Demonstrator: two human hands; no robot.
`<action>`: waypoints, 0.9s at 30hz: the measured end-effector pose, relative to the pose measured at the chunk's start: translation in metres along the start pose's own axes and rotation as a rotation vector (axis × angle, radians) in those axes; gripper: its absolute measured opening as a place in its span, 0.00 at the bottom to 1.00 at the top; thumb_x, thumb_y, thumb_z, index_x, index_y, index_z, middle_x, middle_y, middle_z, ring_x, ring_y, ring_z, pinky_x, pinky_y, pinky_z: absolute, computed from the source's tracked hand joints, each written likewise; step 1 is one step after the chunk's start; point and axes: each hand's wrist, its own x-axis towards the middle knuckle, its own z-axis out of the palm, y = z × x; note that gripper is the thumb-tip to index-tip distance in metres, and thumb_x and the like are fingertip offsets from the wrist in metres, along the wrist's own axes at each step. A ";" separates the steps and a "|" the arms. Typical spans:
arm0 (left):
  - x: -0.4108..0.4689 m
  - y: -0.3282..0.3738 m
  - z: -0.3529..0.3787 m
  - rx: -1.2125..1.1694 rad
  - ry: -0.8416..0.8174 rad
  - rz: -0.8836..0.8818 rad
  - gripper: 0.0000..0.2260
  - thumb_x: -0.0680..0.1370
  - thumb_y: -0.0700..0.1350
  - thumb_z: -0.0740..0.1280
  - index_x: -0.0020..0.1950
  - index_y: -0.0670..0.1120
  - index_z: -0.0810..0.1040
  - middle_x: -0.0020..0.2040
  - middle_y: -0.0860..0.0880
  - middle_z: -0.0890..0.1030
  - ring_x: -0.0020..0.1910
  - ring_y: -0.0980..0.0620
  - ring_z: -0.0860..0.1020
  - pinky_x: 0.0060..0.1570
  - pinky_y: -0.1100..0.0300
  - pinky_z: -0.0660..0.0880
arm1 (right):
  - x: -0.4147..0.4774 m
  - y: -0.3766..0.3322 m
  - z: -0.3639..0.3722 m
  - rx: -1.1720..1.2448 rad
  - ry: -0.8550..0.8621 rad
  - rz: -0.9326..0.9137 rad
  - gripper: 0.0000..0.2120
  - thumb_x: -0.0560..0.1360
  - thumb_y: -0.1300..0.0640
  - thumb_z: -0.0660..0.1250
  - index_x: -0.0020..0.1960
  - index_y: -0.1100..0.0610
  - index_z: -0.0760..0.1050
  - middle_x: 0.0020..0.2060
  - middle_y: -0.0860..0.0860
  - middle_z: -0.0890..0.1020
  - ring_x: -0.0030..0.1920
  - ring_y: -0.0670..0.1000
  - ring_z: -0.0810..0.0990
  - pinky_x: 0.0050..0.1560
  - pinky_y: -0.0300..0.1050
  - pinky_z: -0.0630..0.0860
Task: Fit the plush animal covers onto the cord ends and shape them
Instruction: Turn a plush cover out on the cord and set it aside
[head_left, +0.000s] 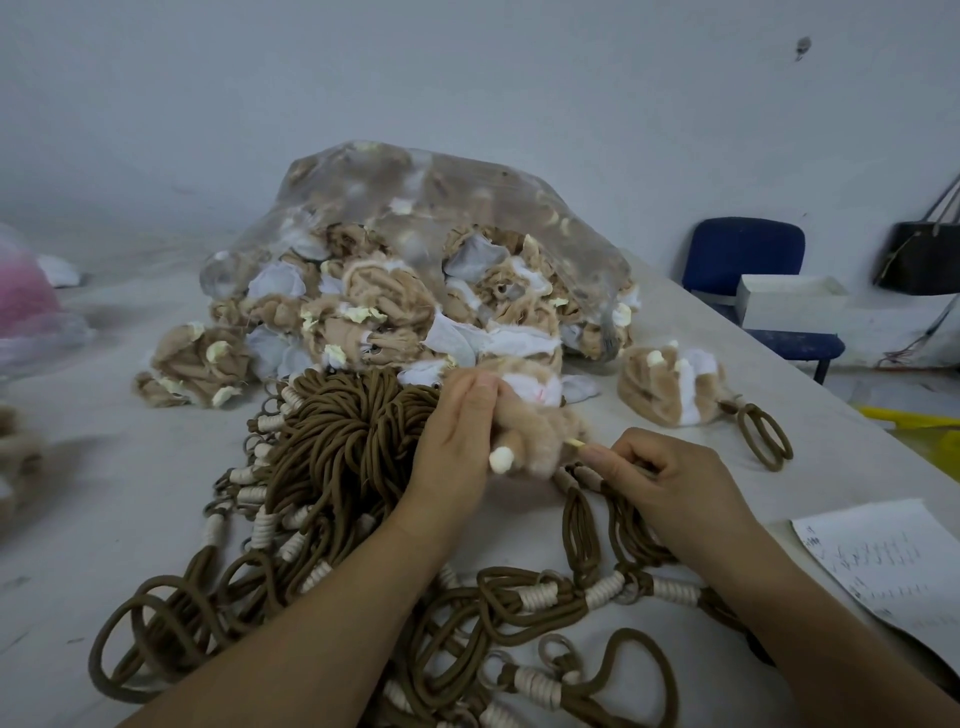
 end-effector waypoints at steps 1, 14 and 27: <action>0.001 0.000 0.001 0.023 -0.002 0.028 0.13 0.85 0.43 0.53 0.45 0.43 0.73 0.43 0.49 0.73 0.41 0.60 0.72 0.46 0.67 0.69 | 0.000 0.000 0.000 -0.016 -0.007 -0.002 0.25 0.66 0.28 0.58 0.30 0.51 0.72 0.24 0.46 0.73 0.28 0.45 0.71 0.32 0.46 0.68; 0.001 -0.005 0.002 0.141 -0.003 0.188 0.11 0.80 0.43 0.54 0.44 0.40 0.73 0.44 0.51 0.71 0.43 0.58 0.71 0.48 0.69 0.67 | -0.003 -0.004 0.000 -0.012 0.003 -0.002 0.27 0.64 0.27 0.57 0.30 0.51 0.73 0.24 0.43 0.73 0.28 0.43 0.72 0.30 0.41 0.64; -0.009 0.015 0.012 -0.097 -0.020 0.117 0.09 0.77 0.42 0.54 0.39 0.42 0.69 0.29 0.55 0.71 0.28 0.62 0.72 0.30 0.72 0.69 | -0.007 -0.010 0.001 0.226 0.003 -0.059 0.23 0.68 0.37 0.66 0.31 0.57 0.72 0.22 0.44 0.68 0.24 0.41 0.66 0.27 0.30 0.62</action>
